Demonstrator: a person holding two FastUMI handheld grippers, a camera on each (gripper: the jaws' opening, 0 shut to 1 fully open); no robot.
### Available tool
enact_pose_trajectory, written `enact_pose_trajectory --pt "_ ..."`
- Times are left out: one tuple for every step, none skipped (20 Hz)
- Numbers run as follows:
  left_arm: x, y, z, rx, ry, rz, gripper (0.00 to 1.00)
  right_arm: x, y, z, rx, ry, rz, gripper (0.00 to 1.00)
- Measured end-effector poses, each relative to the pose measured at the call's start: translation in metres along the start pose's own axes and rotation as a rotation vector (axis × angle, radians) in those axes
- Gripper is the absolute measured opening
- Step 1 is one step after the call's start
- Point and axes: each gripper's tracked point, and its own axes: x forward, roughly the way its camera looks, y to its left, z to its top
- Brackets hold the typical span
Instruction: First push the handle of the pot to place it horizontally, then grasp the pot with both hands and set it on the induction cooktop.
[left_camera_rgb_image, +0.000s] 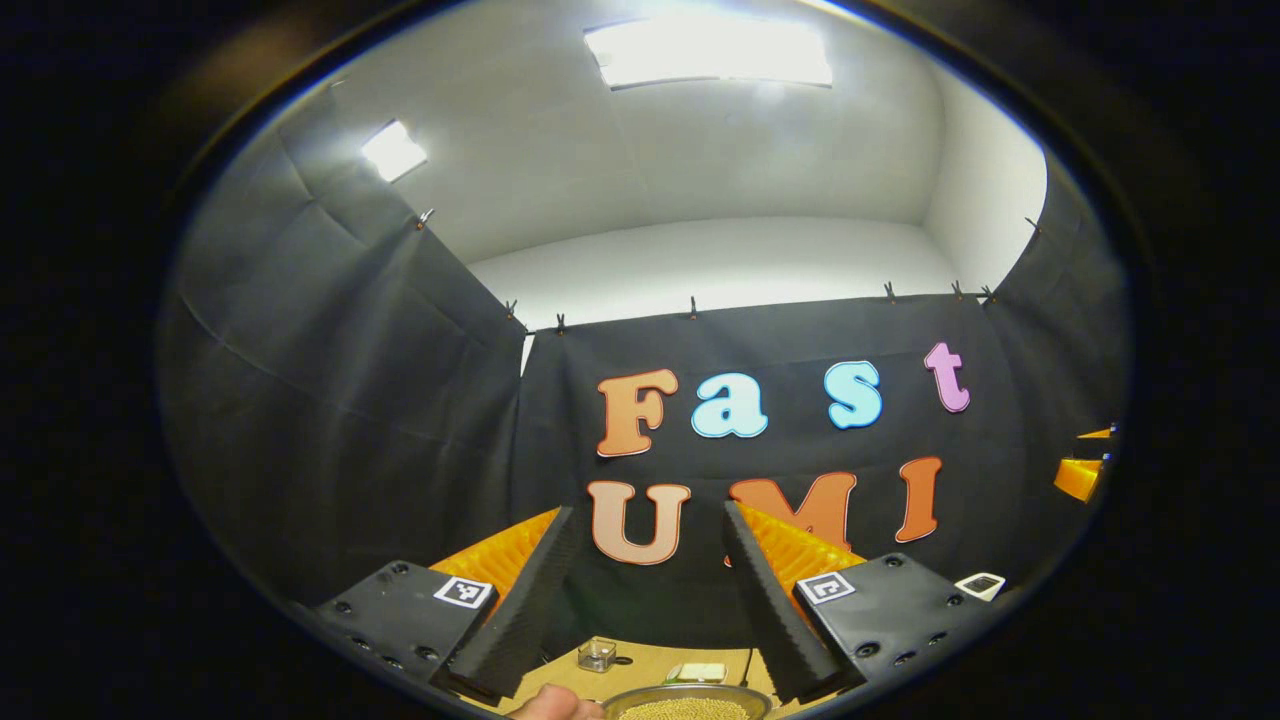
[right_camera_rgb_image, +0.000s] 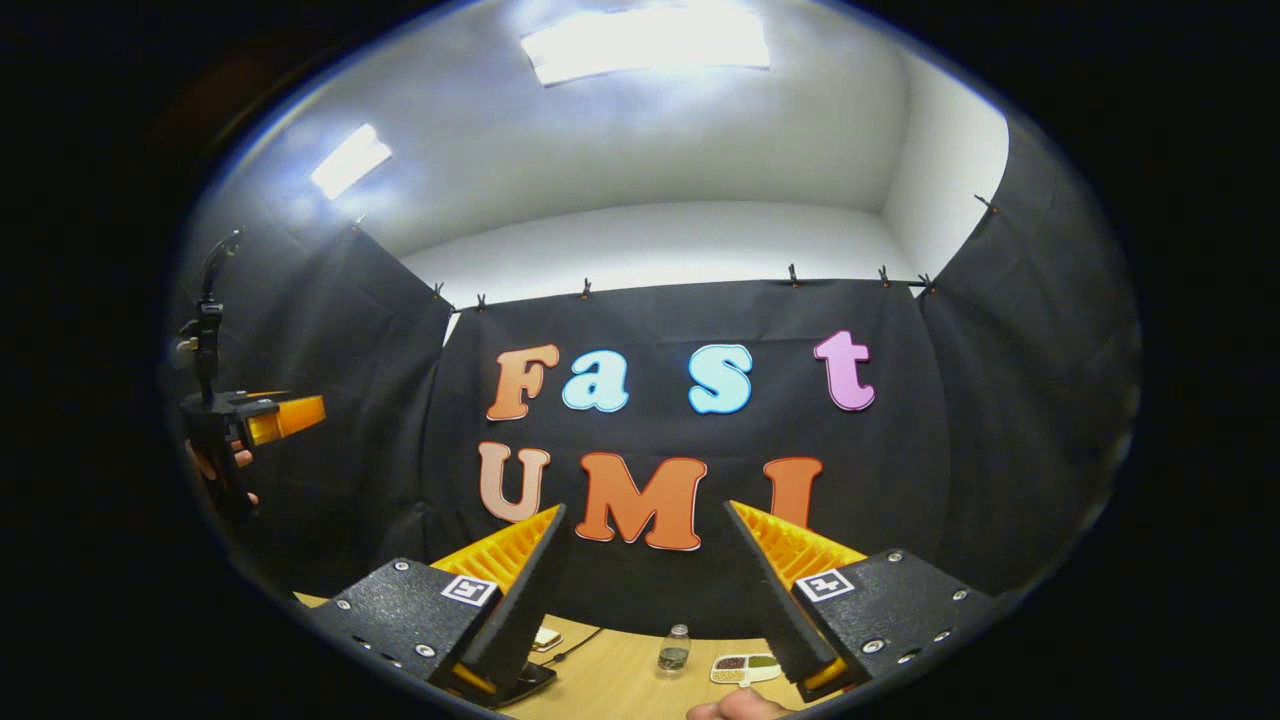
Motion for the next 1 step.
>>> enact_pose_trajectory --pt "-0.0006 0.0012 0.0008 -0.001 -0.002 0.005 0.98 0.0019 0.0012 -0.001 0.016 0.004 0.0 0.93"
